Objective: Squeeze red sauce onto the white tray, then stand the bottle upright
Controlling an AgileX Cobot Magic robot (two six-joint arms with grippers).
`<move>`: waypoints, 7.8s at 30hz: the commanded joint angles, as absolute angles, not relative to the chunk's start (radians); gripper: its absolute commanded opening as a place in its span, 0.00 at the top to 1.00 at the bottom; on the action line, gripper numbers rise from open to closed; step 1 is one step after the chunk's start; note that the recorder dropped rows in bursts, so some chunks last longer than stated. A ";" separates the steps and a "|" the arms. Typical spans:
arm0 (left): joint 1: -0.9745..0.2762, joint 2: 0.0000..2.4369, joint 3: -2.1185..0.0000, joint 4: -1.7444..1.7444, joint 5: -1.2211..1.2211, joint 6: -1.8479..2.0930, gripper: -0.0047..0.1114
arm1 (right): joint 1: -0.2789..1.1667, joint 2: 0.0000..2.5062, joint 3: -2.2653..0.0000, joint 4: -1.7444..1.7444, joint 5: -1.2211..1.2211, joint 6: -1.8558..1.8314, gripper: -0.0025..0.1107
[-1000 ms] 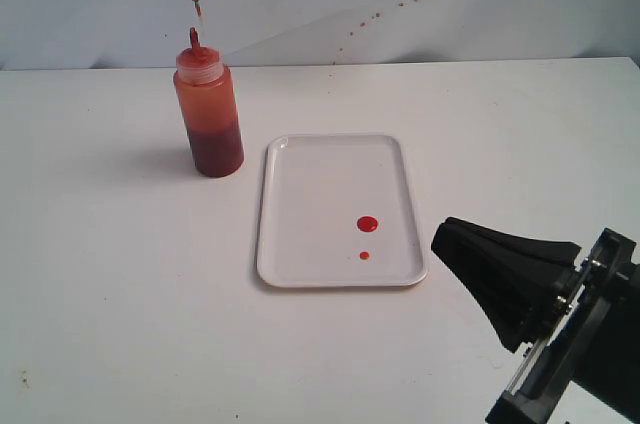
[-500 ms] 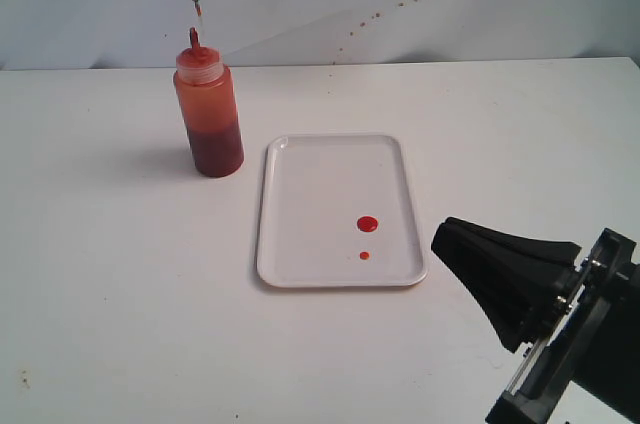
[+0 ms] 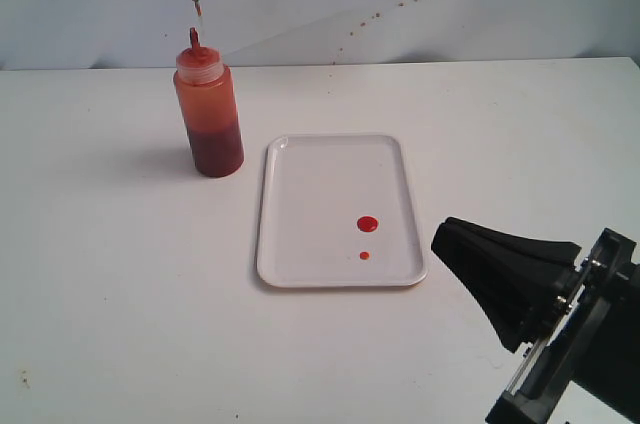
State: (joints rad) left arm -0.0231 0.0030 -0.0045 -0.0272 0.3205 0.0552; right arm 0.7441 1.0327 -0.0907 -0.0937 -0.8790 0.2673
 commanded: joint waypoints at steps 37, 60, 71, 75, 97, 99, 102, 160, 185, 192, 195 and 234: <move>-0.028 0.000 0.000 -0.036 0.314 0.061 0.96 | 0.044 0.338 -0.090 -0.281 -0.138 0.389 0.98; -0.028 0.000 0.000 -0.036 0.314 0.061 0.96 | -0.020 0.226 -0.090 -0.255 -0.065 0.383 0.98; -0.028 0.000 0.000 -0.036 0.314 0.061 0.96 | -0.020 0.044 -0.038 0.138 -0.065 -0.030 0.98; -0.028 0.000 0.000 -0.036 0.314 0.061 0.96 | -0.020 0.000 0.000 0.258 -0.068 -0.245 0.98; -0.028 0.000 0.000 -0.036 0.314 0.061 0.96 | -0.020 0.000 0.000 -0.008 0.194 -0.122 0.98; -0.028 0.000 0.000 -0.036 0.314 0.061 0.96 | -0.020 0.000 0.000 -0.008 0.214 -0.117 0.98; -0.028 0.000 0.000 -0.036 0.314 0.061 0.96 | -0.023 0.000 0.000 -0.008 0.221 -0.068 0.98; -0.028 0.000 0.000 -0.036 0.314 0.061 0.96 | -0.025 0.000 0.000 -0.060 0.351 -0.026 0.98; -0.028 0.000 0.000 -0.036 0.314 0.061 0.96 | -0.025 0.000 0.000 -0.015 0.350 -0.022 0.98; -0.028 0.000 0.000 -0.036 0.314 0.061 0.96 | -0.025 0.000 0.000 -0.045 0.350 -0.024 0.98; -0.028 0.000 0.000 -0.036 0.314 0.061 0.96 | -0.025 0.000 0.000 -0.071 0.352 -0.024 0.98; -0.028 0.000 0.000 -0.036 0.314 0.061 0.96 | -0.025 0.000 0.000 -0.067 0.350 -0.024 0.98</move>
State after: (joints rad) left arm -0.0231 0.0030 -0.0045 -0.0272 0.3205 0.0594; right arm -0.0205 0.0063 -0.0031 -0.0569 0.3499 -0.0217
